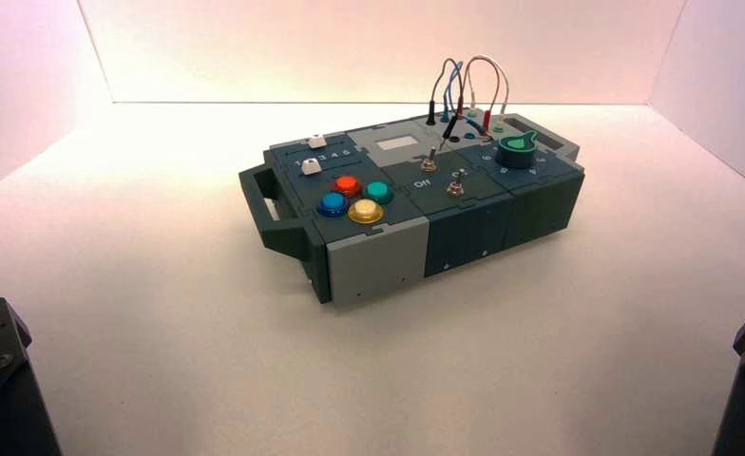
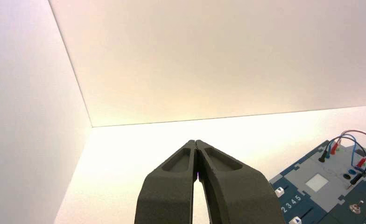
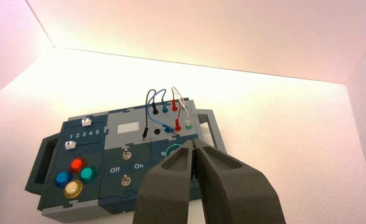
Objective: Move the bottom slider to position 5.
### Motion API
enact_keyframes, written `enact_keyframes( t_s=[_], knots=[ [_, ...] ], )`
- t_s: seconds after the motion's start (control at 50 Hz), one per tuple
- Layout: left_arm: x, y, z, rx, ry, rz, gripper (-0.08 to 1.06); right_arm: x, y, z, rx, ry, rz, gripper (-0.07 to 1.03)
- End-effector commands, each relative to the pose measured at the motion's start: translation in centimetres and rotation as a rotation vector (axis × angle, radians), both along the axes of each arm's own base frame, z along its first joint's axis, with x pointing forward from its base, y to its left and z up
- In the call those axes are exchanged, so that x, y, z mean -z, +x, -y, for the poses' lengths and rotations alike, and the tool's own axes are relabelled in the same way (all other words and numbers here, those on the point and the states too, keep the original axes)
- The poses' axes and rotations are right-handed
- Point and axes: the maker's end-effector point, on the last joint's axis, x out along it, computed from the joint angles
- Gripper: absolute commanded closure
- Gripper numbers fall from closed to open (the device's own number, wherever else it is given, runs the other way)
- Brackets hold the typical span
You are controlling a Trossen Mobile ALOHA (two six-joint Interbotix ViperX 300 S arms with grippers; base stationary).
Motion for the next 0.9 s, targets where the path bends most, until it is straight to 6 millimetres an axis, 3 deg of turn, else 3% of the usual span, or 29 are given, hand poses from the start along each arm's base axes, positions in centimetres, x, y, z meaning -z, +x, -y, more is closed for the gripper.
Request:
enact_keyframes(
  t_s=[0.02, 0.44, 0.62, 0.9],
  knots=[
    [-0.7, 0.1, 0.0, 0.0, -0.008, 0.016, 1.01, -0.7, 0.2, -0.1, -0.003, 0.004, 0.007, 0.99],
    [-0.4, 0.4, 0.1, 0.001, -0.007, 0.007, 1.01, -0.6, 0.1, -0.7, -0.027, 0.014, -0.001, 0.99],
    [-0.2, 0.8, 0.2, 0.001, -0.007, -0.012, 1.01, 0.1, 0.1, -2.4, -0.107, 0.005, -0.047, 0.99],
    [0.3, 1.1, 0.3, 0.002, -0.006, -0.037, 1.01, 3.8, 0.6, -6.3, -0.257, -0.087, -0.267, 0.99]
  ],
)
